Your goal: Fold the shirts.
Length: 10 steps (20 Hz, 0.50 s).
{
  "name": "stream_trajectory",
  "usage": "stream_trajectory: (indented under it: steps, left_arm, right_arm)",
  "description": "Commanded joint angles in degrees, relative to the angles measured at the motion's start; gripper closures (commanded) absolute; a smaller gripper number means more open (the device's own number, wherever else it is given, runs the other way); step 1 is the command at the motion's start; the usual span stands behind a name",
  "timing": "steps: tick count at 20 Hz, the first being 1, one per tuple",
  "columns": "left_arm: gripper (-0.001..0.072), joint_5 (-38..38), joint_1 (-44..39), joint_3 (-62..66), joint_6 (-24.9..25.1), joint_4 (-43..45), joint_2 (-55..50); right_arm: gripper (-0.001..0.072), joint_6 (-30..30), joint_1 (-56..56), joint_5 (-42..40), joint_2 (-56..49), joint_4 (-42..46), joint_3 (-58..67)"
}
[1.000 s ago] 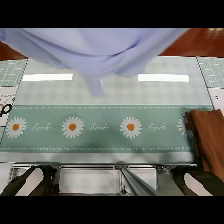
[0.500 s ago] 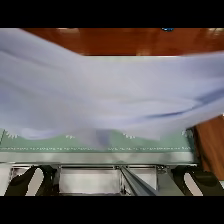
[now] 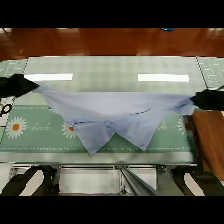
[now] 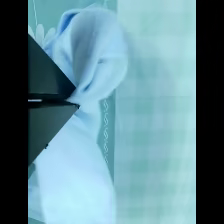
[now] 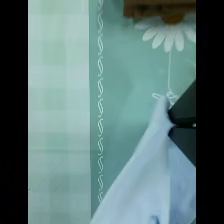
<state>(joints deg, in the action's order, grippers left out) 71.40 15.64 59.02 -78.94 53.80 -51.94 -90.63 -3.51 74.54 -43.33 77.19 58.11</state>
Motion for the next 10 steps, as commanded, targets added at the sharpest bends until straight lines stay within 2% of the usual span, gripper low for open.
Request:
stream_trajectory:
  steps: [1, 4, 9, 10]
  left_arm:
    - [0.0687, -8.5, -0.3, -4.0, 3.0, -9.2, -13.0]
    - [0.0687, -11.3, -0.3, 1.4, 5.0, -18.1, -24.4]
    - [0.0678, -11.7, -0.3, 7.2, 5.0, -18.9, -32.7]
    - [0.0483, -11.3, -0.3, 7.3, 4.9, -18.8, -33.2]
  right_arm:
    - [0.0689, 3.7, 0.0, -11.7, -14.2, -5.0, -2.0]
    - [0.0688, 3.9, 0.0, -14.9, -27.2, -8.2, 4.5]
    - [0.0688, 3.8, 0.0, -15.3, -40.4, -10.6, 14.8]
    - [0.0688, 3.8, 0.0, -15.2, -41.5, -10.6, 15.9]
